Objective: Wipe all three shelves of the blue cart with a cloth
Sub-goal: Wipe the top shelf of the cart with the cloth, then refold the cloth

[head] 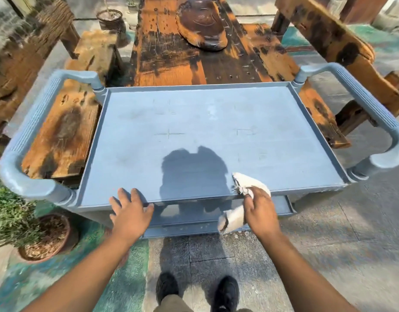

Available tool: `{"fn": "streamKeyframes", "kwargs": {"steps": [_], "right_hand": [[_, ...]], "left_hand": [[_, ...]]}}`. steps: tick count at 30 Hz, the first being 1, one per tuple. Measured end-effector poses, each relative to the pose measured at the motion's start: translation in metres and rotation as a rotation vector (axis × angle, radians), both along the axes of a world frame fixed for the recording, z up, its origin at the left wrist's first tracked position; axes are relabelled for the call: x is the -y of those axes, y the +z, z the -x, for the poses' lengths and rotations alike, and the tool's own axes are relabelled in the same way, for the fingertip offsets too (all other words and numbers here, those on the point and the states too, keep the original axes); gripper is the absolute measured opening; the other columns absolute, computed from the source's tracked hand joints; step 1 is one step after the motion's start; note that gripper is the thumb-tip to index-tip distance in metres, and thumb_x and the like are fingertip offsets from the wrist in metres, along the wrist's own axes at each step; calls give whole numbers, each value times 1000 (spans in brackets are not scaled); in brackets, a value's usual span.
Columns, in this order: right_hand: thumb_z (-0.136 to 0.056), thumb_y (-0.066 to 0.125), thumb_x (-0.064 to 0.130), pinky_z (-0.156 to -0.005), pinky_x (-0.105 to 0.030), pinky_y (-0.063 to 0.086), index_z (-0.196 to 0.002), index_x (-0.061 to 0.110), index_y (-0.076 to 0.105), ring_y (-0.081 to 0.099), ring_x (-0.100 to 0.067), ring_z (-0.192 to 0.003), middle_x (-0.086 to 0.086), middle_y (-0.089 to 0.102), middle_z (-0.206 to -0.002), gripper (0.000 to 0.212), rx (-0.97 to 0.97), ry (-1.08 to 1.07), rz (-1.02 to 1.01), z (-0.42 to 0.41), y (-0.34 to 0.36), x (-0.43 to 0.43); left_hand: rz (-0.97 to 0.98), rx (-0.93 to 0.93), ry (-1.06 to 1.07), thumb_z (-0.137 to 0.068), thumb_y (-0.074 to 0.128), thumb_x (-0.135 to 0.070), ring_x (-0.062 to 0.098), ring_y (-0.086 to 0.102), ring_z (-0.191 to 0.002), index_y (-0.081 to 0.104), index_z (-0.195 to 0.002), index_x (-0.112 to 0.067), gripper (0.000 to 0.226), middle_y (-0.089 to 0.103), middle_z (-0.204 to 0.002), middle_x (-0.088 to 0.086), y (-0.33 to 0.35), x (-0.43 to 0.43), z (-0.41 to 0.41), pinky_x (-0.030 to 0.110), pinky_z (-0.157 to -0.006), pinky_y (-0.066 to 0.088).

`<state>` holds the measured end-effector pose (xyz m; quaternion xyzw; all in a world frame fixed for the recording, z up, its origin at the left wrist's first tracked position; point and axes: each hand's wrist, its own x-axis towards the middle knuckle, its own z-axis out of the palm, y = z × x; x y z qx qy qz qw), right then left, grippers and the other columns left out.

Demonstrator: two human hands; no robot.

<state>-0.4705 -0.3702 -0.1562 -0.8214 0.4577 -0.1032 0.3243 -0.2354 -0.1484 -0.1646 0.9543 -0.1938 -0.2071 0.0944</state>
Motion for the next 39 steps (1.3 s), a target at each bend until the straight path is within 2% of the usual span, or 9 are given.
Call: {"fn": "streamKeyframes", "kwargs": {"steps": [3,10,13,15,17,24,28,34,39], "right_hand": [[-101,47,15,-86,-36,48,-122,15,66,64,-28,-105,-9,71,-113,28,139,107,-228,-30,11,-41],[-88,47,18,-68,-26,43,-83,20,70,56,-5,-70,11,66,-77,24,284,305,-701,-87,44,-117],[-78,50,15,-71,-27,47,-89,16,75,63,-11,-77,1,71,-83,27,375,314,-887,-99,39,-139],[-74,52,10,-81,-39,49,-105,-2,67,64,-32,-89,-25,68,-97,36,480,227,-1103,-102,29,-151],[-72,55,9,-74,-38,47,-101,5,63,59,-29,-84,-22,62,-93,30,511,176,-1173,-101,17,-158],[-74,82,45,-74,-17,48,-120,34,40,61,6,-87,12,62,-107,63,82,506,-820,-68,-29,-180],[-80,72,37,-70,-37,49,-111,36,41,65,-16,-87,9,68,-100,44,-98,570,-453,-55,-63,-195],[-85,66,14,-76,-31,46,-116,23,62,61,-17,-96,7,56,-108,32,-70,501,-230,-34,-106,-180],[-86,53,25,-64,-34,51,-127,28,40,61,-25,-76,3,62,-84,43,-167,566,-96,-31,-115,-165]], "left_hand": [[199,-21,-234,-93,58,-32,31,29,-139,41,-143,-17,54,35,-150,9,12,-8,8,50,-115,30],[315,-99,-809,-90,64,-42,7,-19,-149,-2,-155,-38,93,-15,-163,-15,45,-30,-2,34,-119,-9],[372,-147,-806,-92,63,-37,7,17,-149,21,-155,-30,76,24,-161,-10,47,-44,-8,38,-124,7],[393,-161,-770,-93,62,-31,16,44,-134,41,-146,-24,57,51,-144,-2,43,-53,-11,36,-112,33],[340,-133,-748,-95,59,-25,22,54,-121,53,-137,-20,43,61,-129,4,39,-58,-12,33,-98,40],[202,-131,-691,-74,55,-11,25,64,-91,64,-96,-20,25,69,-94,3,30,-81,6,36,-75,51],[34,-69,-698,-78,56,-17,24,65,-92,60,-98,-25,22,71,-94,-1,16,-81,27,36,-75,52],[-45,-122,-623,-78,52,-9,26,64,-97,56,-102,-31,33,70,-102,0,-9,-90,36,39,-79,53],[27,-221,-541,-80,53,-11,26,60,-91,60,-99,-25,26,67,-89,3,-32,-88,39,40,-75,53]]}}
